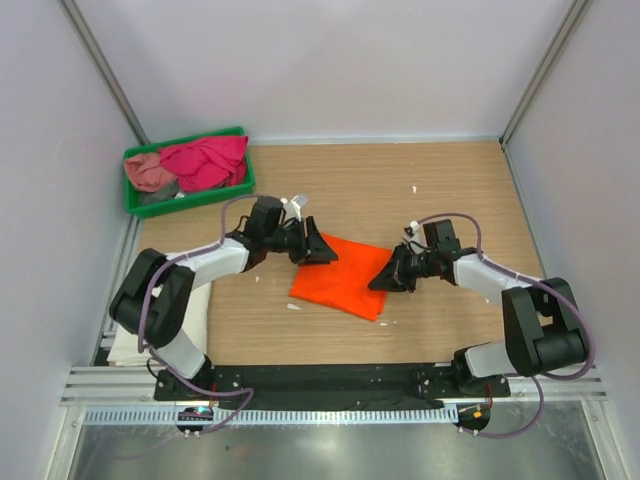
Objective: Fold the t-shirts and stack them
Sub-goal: Fold the tshirt
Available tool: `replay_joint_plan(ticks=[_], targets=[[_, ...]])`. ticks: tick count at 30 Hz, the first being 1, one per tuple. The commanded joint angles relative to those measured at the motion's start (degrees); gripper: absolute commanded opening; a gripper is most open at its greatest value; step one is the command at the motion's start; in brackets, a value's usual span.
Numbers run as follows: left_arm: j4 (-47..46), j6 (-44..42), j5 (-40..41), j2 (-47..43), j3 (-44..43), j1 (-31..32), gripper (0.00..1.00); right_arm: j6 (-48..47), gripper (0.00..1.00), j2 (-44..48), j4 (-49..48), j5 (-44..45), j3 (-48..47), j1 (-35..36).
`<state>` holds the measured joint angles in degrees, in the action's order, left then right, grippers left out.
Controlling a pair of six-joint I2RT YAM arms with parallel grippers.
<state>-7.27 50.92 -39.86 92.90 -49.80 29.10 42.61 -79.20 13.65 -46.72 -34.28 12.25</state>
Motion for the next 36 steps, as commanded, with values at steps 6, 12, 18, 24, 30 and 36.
replay_joint_plan(ticks=[6, 12, 18, 24, 30, 36], targets=[[-15.22, 9.38, -0.75, 10.97, 2.69, 7.98, 0.35, 4.94, 0.1, -6.06, -7.25, 0.48, -3.77, -1.7], [-20.31, 10.07, -0.66, 17.04, 4.36, 9.48, 0.32, -8.14, 0.12, -2.1, 10.13, 7.16, -6.23, -5.92], [-24.81, 13.77, -1.71, 19.42, 2.7, 13.08, 0.33, -12.38, 0.14, 0.27, 17.2, 15.06, -5.36, -7.41], [-20.36, 14.04, -1.98, 12.84, -1.43, 13.97, 0.44, -12.55, 0.17, 0.1, 19.31, 24.99, -6.67, -8.12], [16.45, -10.46, 13.6, -4.55, -11.27, 12.3, 0.75, -15.71, 0.17, -0.78, 22.39, 30.64, -9.4, -8.12], [29.94, -14.54, 18.69, -14.48, -12.26, 2.29, 1.0, -15.89, 0.18, -5.08, 16.59, 27.74, -10.01, -6.19]])
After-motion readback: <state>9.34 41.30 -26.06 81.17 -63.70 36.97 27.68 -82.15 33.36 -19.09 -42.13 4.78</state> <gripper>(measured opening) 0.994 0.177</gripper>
